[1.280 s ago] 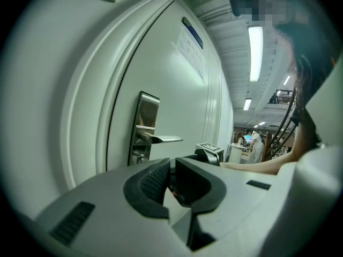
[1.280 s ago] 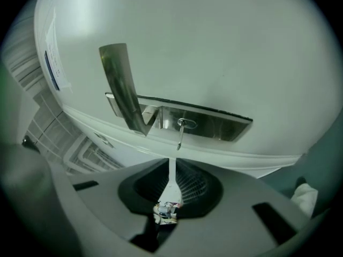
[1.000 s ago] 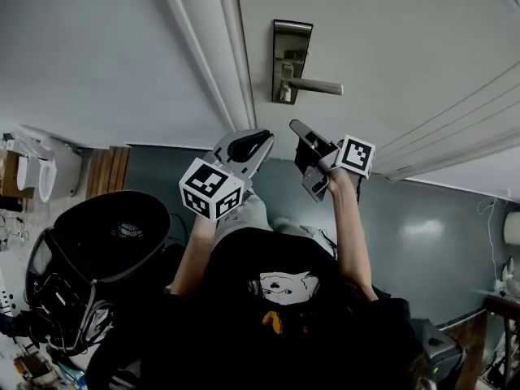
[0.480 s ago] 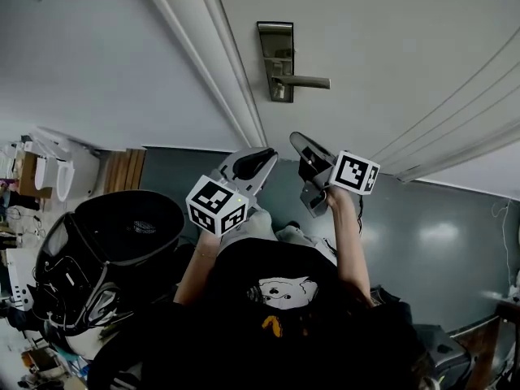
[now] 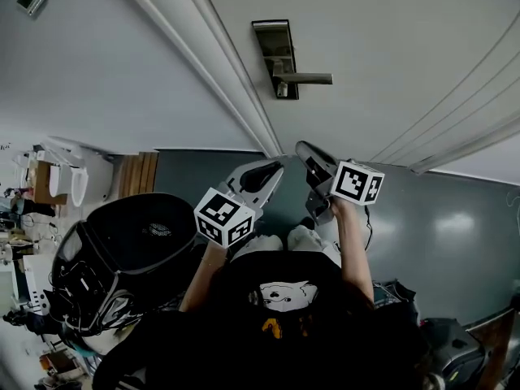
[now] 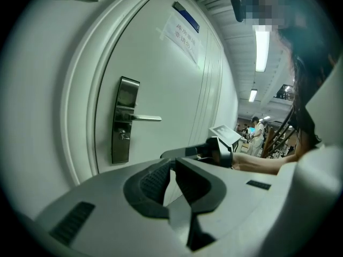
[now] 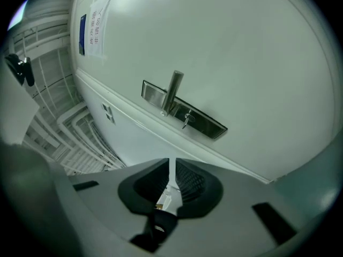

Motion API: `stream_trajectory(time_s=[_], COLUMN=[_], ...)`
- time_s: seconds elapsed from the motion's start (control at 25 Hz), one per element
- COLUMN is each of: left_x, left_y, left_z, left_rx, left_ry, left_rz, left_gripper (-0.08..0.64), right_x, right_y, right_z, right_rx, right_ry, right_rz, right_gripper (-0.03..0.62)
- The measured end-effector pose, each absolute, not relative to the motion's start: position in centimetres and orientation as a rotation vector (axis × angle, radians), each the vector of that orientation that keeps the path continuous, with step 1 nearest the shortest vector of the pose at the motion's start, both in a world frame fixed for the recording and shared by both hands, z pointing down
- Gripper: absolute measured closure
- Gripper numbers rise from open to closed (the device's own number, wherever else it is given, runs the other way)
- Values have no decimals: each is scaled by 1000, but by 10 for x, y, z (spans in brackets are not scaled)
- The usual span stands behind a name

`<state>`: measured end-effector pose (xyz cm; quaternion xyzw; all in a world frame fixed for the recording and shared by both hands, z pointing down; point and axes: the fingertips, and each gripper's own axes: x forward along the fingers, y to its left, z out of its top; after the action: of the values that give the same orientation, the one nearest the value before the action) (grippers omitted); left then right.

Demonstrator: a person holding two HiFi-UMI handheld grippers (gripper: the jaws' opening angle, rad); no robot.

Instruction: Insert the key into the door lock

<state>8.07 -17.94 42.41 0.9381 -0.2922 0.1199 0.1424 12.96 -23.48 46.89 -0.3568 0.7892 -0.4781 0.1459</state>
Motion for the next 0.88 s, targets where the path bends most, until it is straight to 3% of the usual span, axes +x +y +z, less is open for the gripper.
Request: stream_trajectory(time_s=[0.52, 0.88], left_x=[34, -31], left_y=[-161, -120], left_z=[434, 422], left_rx=[2701, 2707], left_ry=[-862, -892], left_rz=[356, 287], left_gripper=[525, 525], right_x=[108, 46], right_y=[-211, -162], right_z=[470, 452], right_rx=[-1101, -1144], right_ry=[2260, 2331], right_rz=[-1362, -1282], right_gripper=[565, 565])
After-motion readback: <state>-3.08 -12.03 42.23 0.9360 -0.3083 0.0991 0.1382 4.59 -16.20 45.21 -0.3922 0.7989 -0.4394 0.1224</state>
